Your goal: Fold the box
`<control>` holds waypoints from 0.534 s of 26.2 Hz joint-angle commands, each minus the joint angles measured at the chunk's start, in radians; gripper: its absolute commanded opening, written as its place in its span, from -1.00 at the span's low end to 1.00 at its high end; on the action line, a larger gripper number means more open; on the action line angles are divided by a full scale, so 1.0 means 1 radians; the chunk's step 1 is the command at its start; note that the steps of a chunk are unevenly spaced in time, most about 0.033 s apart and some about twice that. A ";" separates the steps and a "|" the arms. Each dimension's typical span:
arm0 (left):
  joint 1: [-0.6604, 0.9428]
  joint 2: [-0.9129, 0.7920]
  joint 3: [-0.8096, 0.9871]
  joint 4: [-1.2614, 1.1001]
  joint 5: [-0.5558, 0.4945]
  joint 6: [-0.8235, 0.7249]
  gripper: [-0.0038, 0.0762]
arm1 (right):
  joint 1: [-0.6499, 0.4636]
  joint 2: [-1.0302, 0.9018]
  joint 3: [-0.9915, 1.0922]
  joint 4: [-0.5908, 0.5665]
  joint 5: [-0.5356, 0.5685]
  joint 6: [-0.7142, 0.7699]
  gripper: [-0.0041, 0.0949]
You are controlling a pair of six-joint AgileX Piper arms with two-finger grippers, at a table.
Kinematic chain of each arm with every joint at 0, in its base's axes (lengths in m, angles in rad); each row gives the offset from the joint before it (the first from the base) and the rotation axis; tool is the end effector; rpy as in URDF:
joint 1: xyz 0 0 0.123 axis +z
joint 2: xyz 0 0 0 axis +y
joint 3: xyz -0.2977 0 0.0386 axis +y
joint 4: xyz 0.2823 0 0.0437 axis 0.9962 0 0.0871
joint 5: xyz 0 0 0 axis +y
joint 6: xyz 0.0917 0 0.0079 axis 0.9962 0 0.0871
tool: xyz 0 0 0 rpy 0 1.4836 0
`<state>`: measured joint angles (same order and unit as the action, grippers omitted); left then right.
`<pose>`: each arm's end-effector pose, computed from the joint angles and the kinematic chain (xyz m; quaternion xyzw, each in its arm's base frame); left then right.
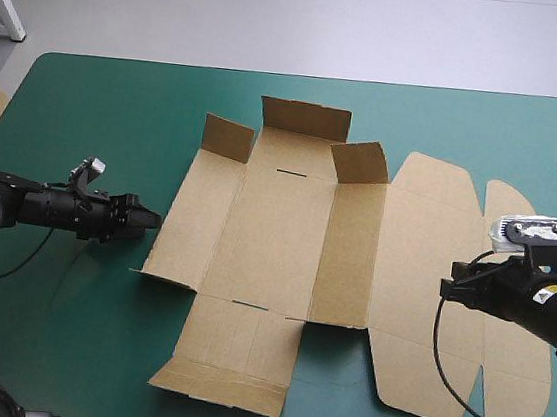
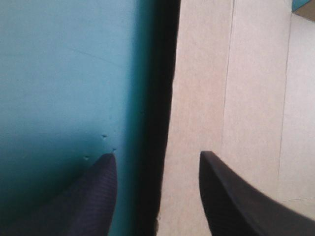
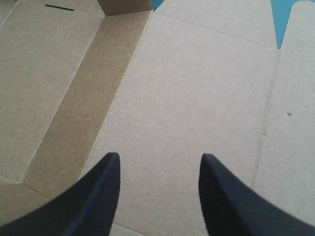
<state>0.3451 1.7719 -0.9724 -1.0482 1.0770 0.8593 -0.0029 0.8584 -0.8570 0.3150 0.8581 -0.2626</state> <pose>0.3361 0.0461 0.1760 -0.0557 0.9045 -0.3931 0.1557 0.1826 0.0211 0.3559 -0.0699 0.9086 0.0971 0.4003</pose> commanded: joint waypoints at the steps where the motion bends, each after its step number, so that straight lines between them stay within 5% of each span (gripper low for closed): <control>1: -0.001 -0.021 -0.006 -0.105 0.048 0.039 0.04 | 0.003 -0.003 -0.035 0.019 -0.046 -0.012 0.04; 14: -0.167 -0.008 -0.006 -0.114 -0.004 0.039 0.04 | 0.003 -0.003 -0.035 0.019 -0.048 -0.008 0.04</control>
<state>0.2032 1.8017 -0.9625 -1.1131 1.0656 0.8943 -0.0029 0.8584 -0.8570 0.3150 0.8581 -0.2638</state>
